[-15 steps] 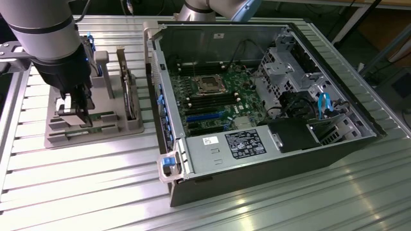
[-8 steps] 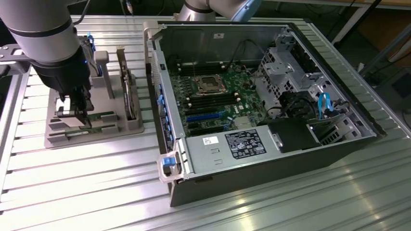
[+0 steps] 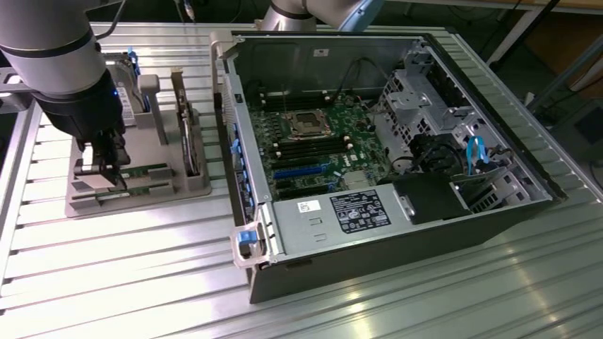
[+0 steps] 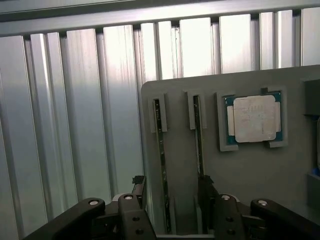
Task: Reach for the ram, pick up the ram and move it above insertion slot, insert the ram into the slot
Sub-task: 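Pick up the ram and move it above insertion slot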
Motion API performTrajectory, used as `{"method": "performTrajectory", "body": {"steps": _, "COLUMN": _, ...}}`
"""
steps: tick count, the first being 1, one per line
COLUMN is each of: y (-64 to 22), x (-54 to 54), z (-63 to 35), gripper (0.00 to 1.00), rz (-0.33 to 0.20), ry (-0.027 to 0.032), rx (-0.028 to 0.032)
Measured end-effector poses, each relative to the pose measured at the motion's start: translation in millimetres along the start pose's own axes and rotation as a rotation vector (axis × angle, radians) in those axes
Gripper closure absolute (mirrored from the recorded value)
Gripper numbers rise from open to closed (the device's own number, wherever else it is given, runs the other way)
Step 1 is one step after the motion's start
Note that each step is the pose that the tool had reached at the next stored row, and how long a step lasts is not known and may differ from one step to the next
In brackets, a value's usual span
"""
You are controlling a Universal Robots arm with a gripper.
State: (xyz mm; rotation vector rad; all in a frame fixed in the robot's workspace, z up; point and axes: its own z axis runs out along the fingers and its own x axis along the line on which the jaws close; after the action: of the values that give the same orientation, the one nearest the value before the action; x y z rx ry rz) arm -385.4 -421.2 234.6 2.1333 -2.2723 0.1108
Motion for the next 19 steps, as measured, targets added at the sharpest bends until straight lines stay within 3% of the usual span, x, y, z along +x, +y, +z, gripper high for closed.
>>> {"method": "performTrajectory", "body": {"steps": 7, "y": 0.0, "x": -0.1, "z": 1.2, "gripper": 0.46, "rz": -0.041, "ry": 0.0023, "rx": 0.0028}}
{"method": "performTrajectory", "body": {"steps": 13, "y": 0.1, "x": -0.1, "z": 1.5, "gripper": 0.46, "rz": -0.044, "ry": 0.0027, "rx": 0.0033}}
{"method": "performTrajectory", "body": {"steps": 17, "y": 0.4, "x": -0.7, "z": 10.0, "gripper": 0.46, "rz": -0.043, "ry": 0.0071, "rx": 0.0124}}
{"method": "performTrajectory", "body": {"steps": 19, "y": 0.4, "x": -0.6, "z": 10.0, "gripper": 0.46, "rz": -0.043, "ry": 0.0073, "rx": 0.0123}}
